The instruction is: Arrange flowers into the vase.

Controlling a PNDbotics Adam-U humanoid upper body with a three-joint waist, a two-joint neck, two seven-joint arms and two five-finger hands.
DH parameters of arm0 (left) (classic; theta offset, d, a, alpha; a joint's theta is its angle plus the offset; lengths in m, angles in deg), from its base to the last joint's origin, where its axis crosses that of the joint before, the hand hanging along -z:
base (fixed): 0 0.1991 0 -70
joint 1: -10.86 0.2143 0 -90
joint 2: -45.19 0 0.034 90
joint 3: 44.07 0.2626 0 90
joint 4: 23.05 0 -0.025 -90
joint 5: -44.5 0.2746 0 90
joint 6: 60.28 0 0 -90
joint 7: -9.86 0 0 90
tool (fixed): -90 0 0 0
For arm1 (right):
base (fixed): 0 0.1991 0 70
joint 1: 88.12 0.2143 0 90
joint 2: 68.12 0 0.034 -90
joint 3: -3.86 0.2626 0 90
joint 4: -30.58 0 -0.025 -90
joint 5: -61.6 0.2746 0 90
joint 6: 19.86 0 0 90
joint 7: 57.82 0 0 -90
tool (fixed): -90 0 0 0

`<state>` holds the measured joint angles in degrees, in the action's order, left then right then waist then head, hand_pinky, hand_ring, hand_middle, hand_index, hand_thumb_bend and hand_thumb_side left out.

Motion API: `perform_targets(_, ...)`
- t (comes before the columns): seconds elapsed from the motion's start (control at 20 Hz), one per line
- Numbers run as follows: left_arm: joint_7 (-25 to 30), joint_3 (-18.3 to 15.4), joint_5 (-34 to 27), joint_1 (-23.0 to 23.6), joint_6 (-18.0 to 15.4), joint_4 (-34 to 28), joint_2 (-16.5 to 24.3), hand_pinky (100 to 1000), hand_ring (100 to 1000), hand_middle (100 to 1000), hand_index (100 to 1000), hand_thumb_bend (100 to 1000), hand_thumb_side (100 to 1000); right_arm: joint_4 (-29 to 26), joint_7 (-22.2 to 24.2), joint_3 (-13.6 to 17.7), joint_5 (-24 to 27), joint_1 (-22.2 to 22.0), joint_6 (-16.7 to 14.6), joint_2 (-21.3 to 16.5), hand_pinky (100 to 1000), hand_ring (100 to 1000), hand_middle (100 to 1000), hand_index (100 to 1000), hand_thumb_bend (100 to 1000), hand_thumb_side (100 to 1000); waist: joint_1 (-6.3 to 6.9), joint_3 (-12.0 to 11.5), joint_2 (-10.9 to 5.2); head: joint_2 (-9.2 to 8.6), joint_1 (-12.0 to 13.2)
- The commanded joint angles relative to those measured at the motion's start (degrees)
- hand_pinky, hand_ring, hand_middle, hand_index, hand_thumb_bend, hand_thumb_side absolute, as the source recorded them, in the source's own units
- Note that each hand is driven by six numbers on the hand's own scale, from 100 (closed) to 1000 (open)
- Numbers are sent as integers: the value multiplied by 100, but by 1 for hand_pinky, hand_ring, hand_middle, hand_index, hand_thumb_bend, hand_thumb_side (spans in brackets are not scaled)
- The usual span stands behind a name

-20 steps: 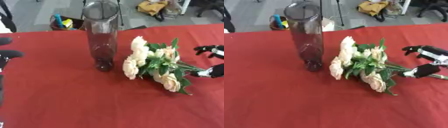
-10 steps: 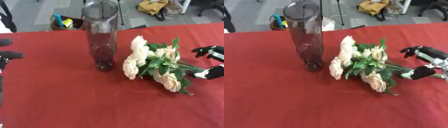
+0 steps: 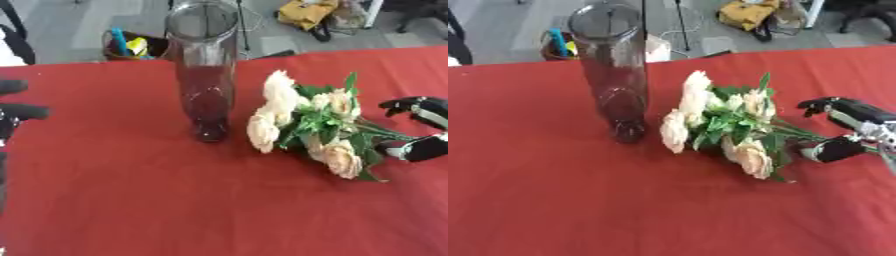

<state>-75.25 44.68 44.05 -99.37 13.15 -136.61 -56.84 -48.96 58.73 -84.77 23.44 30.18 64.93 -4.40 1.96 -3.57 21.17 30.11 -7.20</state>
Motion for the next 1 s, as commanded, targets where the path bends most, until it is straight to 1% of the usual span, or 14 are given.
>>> perform_targets(0.05,13,58,-3,-58,-2,-104,42,718,615,730,852,109,1000,-30,96,73,1,98,-4,-205,831,925,816,974,432,389,-25,6,-101,-48,-3)
perform_targets(0.15,24,64,-2,-57,7,-104,37,718,615,730,852,109,1000,-36,94,89,4,119,-13,-211,824,914,811,970,434,393,-30,14,-98,-54,-3)
perform_targets(0.4,35,68,-4,-57,14,-104,28,718,614,730,852,109,1000,-98,-155,59,156,116,-128,-156,795,879,743,941,458,410,-28,8,-80,-75,-22)
perform_targets(0.5,44,73,-4,-62,13,-104,27,718,614,730,852,109,1000,-136,-288,35,220,107,-174,-135,774,859,720,926,460,415,-27,-1,-72,-80,-27)
perform_targets(0.65,47,72,-7,-63,17,-104,19,718,614,730,852,109,1000,-217,-484,12,237,93,-218,-123,714,801,660,890,453,427,-30,-3,-61,-89,-27)
perform_targets(0.75,55,77,-6,-67,22,-104,14,718,614,730,852,109,1000,-271,-596,-15,211,86,-236,-117,705,787,640,878,450,425,-36,-2,-54,-96,-31)
perform_targets(0.85,64,80,-5,-71,24,-104,11,718,614,730,852,109,1000,-289,-650,-45,170,72,-240,-111,711,796,652,879,445,409,-39,-5,-49,-99,-32)
perform_targets(1.0,67,72,-1,-68,23,-104,10,718,614,731,852,110,1000,-271,-597,-78,97,41,-241,-124,731,816,688,893,416,395,-43,-16,-39,-100,-33)
